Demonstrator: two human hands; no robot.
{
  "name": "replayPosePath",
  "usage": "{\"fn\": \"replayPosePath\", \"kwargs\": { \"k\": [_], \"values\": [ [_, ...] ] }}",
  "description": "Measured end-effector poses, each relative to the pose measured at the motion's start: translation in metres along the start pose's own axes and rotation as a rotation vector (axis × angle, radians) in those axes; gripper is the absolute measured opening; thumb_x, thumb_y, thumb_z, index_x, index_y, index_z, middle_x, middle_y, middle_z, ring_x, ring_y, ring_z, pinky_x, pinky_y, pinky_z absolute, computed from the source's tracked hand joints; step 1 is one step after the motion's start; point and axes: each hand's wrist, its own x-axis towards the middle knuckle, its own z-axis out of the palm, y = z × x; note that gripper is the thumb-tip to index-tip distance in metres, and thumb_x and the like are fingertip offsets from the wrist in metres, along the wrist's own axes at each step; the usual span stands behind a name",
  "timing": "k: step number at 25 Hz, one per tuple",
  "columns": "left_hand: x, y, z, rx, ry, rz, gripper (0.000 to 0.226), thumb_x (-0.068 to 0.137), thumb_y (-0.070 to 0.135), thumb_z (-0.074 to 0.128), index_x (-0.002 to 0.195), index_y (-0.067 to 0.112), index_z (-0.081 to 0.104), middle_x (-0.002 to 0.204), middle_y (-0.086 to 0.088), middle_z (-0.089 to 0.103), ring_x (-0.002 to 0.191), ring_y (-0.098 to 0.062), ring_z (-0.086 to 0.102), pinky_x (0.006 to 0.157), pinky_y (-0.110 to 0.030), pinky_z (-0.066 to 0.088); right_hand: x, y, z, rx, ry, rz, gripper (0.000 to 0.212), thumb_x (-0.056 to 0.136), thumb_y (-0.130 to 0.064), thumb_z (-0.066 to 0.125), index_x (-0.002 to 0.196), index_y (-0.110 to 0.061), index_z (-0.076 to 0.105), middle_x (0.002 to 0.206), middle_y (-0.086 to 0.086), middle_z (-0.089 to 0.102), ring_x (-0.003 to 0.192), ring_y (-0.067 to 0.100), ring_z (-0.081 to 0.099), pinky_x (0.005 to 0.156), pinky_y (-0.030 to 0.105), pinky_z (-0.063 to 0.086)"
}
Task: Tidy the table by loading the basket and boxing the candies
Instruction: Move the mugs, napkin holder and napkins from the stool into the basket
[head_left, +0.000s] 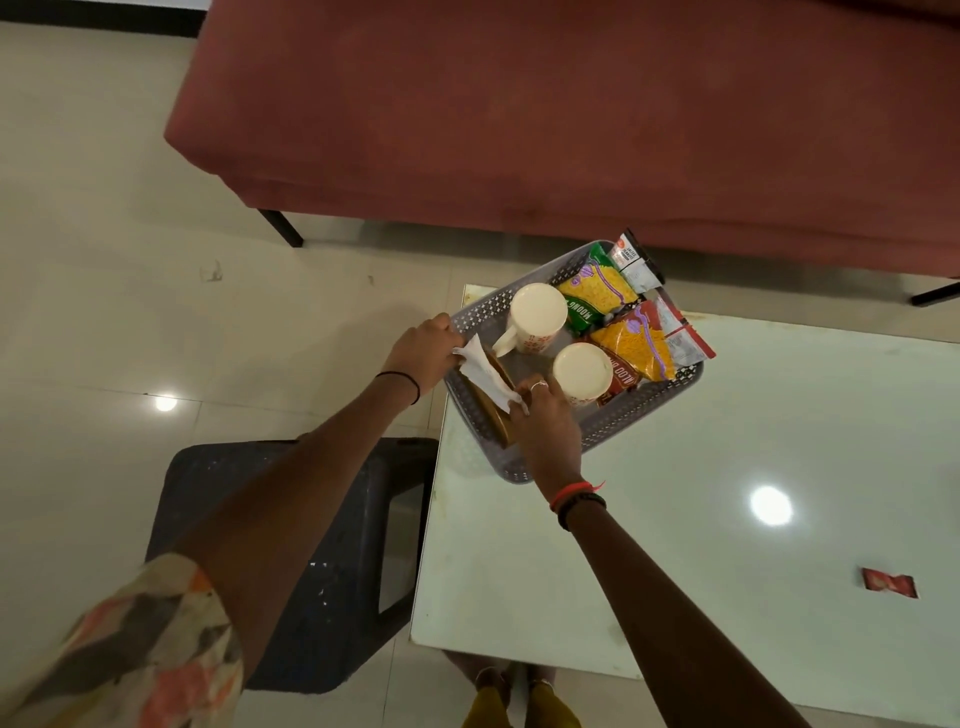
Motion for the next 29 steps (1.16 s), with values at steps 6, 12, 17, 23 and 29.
{"fn": "replayPosePath", "kwargs": {
  "k": [6,12,17,23,29],
  "values": [
    [0.009,0.009,0.0,0.028,0.176,0.095,0.021,0.088,0.018,0.056,0.106,0.011,0.065,0.107,-0.011,0.057,0.093,-0.026,0.056,0.077,-0.033,0.046,0.003,0.002,0.003,0.011,0.024,0.028,0.01,0.088,-0.015,0.061,0.092,-0.011,0.052,0.101,0.008,0.064,0.089,0.023,0.064,0.06,0.026,0.047],
    [0.011,0.008,0.009,-0.032,0.116,0.101,0.028,0.086,0.012,0.055,0.114,0.013,0.062,0.112,-0.008,0.057,0.094,-0.025,0.059,0.077,-0.033,0.049,0.0,0.002,0.002,0.013,-0.049,0.063,0.013,0.089,-0.017,0.06,0.096,-0.009,0.053,0.102,0.01,0.066,0.093,0.027,0.066,0.069,0.037,0.057],
    [0.006,-0.004,0.018,0.037,0.056,0.078,0.028,0.082,0.011,0.061,0.108,0.02,0.066,0.11,-0.008,0.058,0.092,-0.028,0.059,0.081,-0.038,0.053,-0.001,0.003,0.009,-0.041,-0.161,-0.01,0.02,0.091,-0.018,0.057,0.106,-0.006,0.061,0.111,0.013,0.067,0.102,0.028,0.065,0.086,0.037,0.057],
    [0.009,-0.005,0.022,0.197,0.026,0.14,0.028,0.084,0.012,0.057,0.11,0.015,0.064,0.116,-0.012,0.054,0.096,-0.03,0.057,0.081,-0.036,0.048,0.005,0.003,0.013,0.047,-0.269,0.017,0.023,0.09,-0.014,0.053,0.108,0.0,0.056,0.109,0.02,0.067,0.098,0.035,0.065,0.082,0.038,0.055],
    [0.013,0.002,0.022,0.09,0.059,-0.003,0.03,0.09,0.015,0.048,0.119,0.013,0.056,0.121,-0.014,0.05,0.105,-0.03,0.054,0.09,-0.04,0.045,0.012,0.006,0.014,-0.134,-0.234,-0.039,0.024,0.096,-0.017,0.046,0.114,-0.004,0.054,0.113,0.017,0.062,0.099,0.032,0.063,0.081,0.044,0.056]
  ]
}}
